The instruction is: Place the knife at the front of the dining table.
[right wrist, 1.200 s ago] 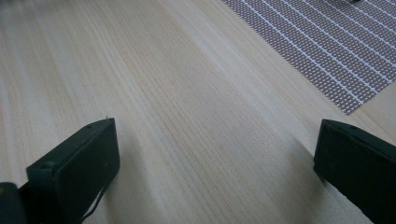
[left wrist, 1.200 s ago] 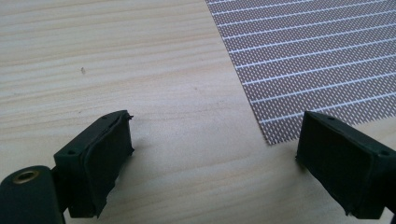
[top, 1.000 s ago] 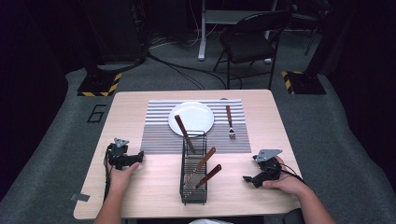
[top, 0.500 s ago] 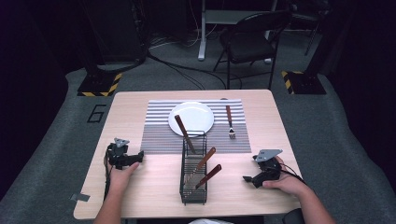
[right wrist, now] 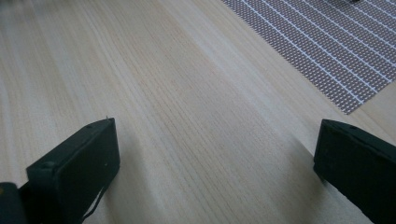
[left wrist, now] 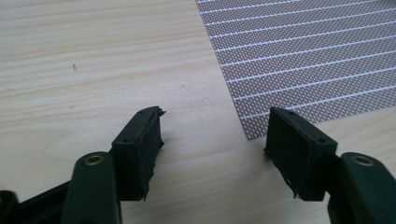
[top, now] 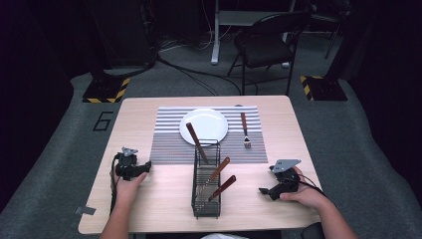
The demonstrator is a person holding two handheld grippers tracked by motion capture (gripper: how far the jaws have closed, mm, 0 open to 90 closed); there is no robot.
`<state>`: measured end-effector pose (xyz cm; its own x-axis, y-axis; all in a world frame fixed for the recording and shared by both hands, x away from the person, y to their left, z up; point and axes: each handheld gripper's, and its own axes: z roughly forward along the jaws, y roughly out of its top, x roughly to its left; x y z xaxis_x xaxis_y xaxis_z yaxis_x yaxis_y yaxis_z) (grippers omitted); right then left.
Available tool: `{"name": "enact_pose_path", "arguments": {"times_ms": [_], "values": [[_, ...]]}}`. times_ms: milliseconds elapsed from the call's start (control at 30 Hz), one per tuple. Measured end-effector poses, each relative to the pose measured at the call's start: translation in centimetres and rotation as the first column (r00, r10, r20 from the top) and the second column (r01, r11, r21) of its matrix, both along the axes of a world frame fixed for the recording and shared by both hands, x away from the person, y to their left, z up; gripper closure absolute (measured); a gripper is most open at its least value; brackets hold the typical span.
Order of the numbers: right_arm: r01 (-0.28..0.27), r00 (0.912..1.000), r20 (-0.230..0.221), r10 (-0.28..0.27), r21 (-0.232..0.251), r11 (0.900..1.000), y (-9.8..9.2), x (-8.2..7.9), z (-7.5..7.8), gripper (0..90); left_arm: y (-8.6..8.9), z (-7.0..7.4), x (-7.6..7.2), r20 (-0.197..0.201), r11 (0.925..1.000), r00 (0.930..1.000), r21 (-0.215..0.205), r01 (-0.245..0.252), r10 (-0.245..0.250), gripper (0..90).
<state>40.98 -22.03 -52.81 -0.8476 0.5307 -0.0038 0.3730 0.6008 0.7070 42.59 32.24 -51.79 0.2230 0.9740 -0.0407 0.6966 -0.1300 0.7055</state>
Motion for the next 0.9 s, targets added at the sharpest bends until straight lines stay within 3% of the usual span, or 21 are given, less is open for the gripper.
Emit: {"name": "enact_pose_path", "arguments": {"times_ms": [167, 233, 267, 467, 633, 900], "values": [[0.0, 1.0, 0.0, 0.0, 0.0, 1.0, 0.0, 0.0, 0.0, 0.0, -0.8, 1.1, -0.5, 0.023, 0.9998, 0.9996, 0.016, 0.013, -0.014, 41.6], [0.0, 1.0, 0.0, 0.0, 0.0, 1.0, 0.0, 0.0, 0.0, 0.0, -1.1, 1.5, -0.7, 0.038, 0.9999, 0.9992, -0.004, 0.015, -0.015, 42.0], [0.0, 1.0, 0.0, 0.0, 0.0, 1.0, 0.0, 0.0, 0.0, 0.0, -1.2, 2.0, -1.0, 0.037, 0.9981, 0.999, -0.055, 0.028, -0.026, 43.0], [0.001, 1.0, -0.001, -0.001, 0.0, 1.0, 0.0, 0.0, 0.0, 0.0, -2.3, 3.3, -1.7, 0.069, 0.9934, 0.9958, -0.094, 0.067, -0.06, 44.8], [0.0, 1.0, 0.0, 0.0, 0.0, 1.0, 0.0, 0.0, 0.0, 0.0, -3.5, 4.3, -2.0, 0.087, 0.9929, 0.9917, -0.063, 0.1, -0.095, 45.2], [0.0, 1.0, 0.0, 0.0, 0.0, 1.0, 0.0, 0.0, 0.0, 0.0, -5.3, 5.7, -2.5, 0.094, 0.9829, 0.983, -0.08, 0.165, -0.158, 46.0]]}}
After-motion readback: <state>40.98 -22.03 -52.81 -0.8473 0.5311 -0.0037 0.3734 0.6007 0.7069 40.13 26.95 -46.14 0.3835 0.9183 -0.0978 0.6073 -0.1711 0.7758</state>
